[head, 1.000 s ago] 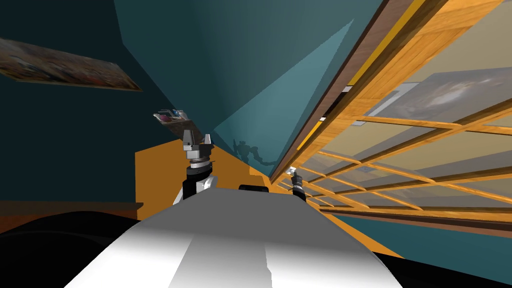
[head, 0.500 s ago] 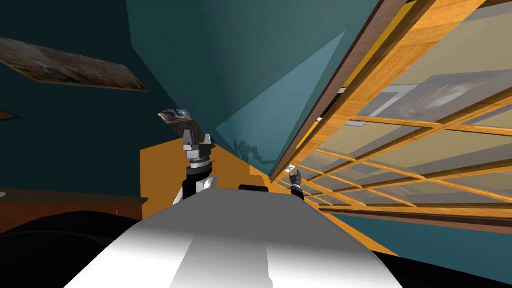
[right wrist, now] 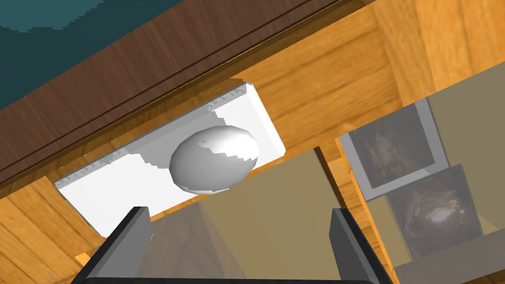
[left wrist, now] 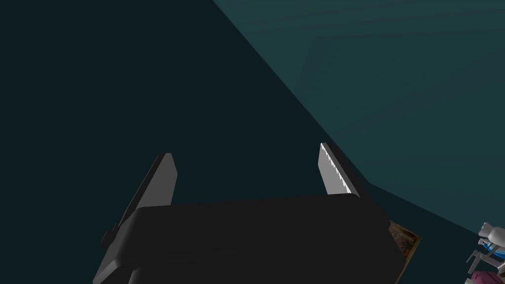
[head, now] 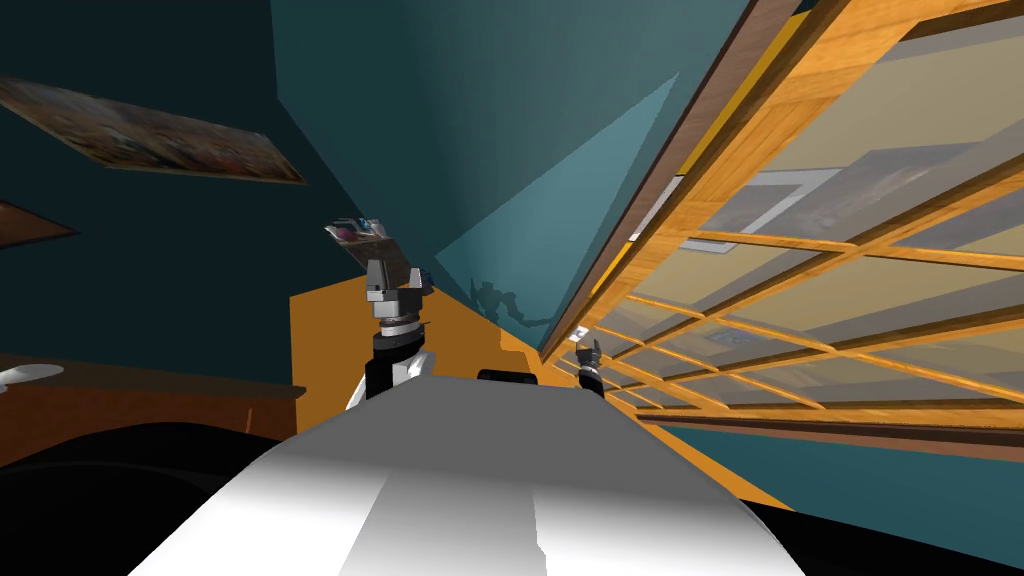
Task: Pull the door open
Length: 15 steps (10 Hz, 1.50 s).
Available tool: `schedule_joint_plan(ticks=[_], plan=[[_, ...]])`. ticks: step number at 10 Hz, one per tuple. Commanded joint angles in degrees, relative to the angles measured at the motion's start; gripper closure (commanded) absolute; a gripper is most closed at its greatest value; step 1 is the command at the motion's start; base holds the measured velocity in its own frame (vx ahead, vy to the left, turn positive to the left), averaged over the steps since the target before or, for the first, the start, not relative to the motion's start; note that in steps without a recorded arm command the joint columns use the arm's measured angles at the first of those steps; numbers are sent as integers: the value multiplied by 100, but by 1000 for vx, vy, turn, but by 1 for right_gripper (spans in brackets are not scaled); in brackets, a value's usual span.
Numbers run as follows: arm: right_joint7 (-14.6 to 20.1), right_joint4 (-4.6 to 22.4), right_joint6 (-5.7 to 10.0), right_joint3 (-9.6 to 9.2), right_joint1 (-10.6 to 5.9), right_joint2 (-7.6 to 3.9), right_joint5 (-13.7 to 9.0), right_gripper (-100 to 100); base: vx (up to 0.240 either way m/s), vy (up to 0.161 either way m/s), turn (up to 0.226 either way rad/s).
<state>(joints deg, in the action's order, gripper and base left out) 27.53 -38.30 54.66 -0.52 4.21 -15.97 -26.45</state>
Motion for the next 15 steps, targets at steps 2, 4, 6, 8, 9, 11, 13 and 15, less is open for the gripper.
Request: schedule_joint_plan(ticks=[2, 4, 6, 8, 9, 11, 13, 15], plan=[[387, -71, -47, -55, -22, 50, -153, -100, -62, -9, 35], [625, -104, -70, -93, -43, 86, -258, -100, -54, -10, 22], [863, -138, -92, -132, -65, 122, -365, -100, -52, -12, 29], [1241, -206, -137, -211, -110, 196, -580, -100, -64, -6, 47], [1341, -206, -137, -211, -110, 196, -580, -100, -59, -18, 17], [1579, -241, -160, -251, -132, 232, -688, -100, -53, -13, 24], [1956, -307, -205, -329, -176, 304, -899, -100, -63, 2, 49], [2250, -340, -226, -366, -197, 339, -1001, -100, -67, -8, 21]])
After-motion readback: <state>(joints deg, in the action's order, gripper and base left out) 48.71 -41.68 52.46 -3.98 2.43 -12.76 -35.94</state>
